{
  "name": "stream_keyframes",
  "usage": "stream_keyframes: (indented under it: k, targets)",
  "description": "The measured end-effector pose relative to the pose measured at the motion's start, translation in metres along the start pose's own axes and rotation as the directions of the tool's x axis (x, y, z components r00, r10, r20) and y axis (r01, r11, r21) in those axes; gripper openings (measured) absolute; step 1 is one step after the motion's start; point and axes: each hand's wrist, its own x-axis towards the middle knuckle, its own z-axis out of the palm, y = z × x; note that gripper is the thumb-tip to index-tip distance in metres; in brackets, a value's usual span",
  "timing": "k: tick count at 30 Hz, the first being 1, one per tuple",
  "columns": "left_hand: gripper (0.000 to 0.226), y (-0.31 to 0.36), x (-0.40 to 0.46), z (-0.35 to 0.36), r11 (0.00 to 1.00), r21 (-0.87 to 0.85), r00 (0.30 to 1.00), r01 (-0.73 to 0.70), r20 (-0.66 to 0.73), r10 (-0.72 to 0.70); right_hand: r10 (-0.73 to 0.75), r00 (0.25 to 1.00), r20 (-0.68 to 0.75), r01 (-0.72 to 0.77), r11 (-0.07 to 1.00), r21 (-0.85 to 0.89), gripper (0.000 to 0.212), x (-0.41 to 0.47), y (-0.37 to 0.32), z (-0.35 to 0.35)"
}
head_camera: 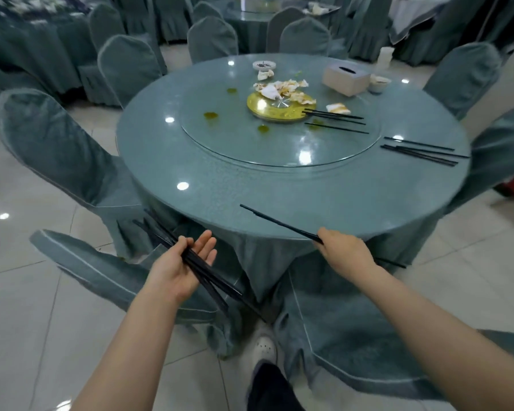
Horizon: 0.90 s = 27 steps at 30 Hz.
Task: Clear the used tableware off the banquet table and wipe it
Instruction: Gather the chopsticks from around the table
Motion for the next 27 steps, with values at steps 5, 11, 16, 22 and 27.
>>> stream_keyframes:
  k: [5,11,16,22,27]
  targets:
    - [0.031,-0.030,-0.039,0.003,0.998,-0.055,1.000,0.023,0.010,-0.022,0.053,0.994,-0.099,-0.058,0.997,-0.050,0.031,-0.062,0.003,-0.035]
    - [0.030,-0.064,-0.061,0.045,0.996,-0.041,0.995,0.076,0.069,-0.073,0.159,0.978,-0.137,-0.163,0.987,-0.012,0.018,-0.114,0.052,-0.088]
    - [0.029,-0.119,-0.070,0.110,0.993,0.011,0.981,0.116,0.158,-0.117,0.261,0.953,-0.156,-0.270,0.962,-0.037,0.016,-0.160,0.118,-0.114]
    - [0.028,-0.213,-0.077,0.211,0.983,0.078,0.941,0.167,0.286,-0.182,0.439,0.868,-0.230,-0.444,0.896,0.034,0.021,-0.227,0.242,-0.136]
    - [0.027,-0.318,-0.081,0.290,0.971,0.050,0.922,0.232,0.306,-0.236,0.501,0.833,-0.236,-0.499,0.863,0.072,0.024,-0.282,0.357,-0.141]
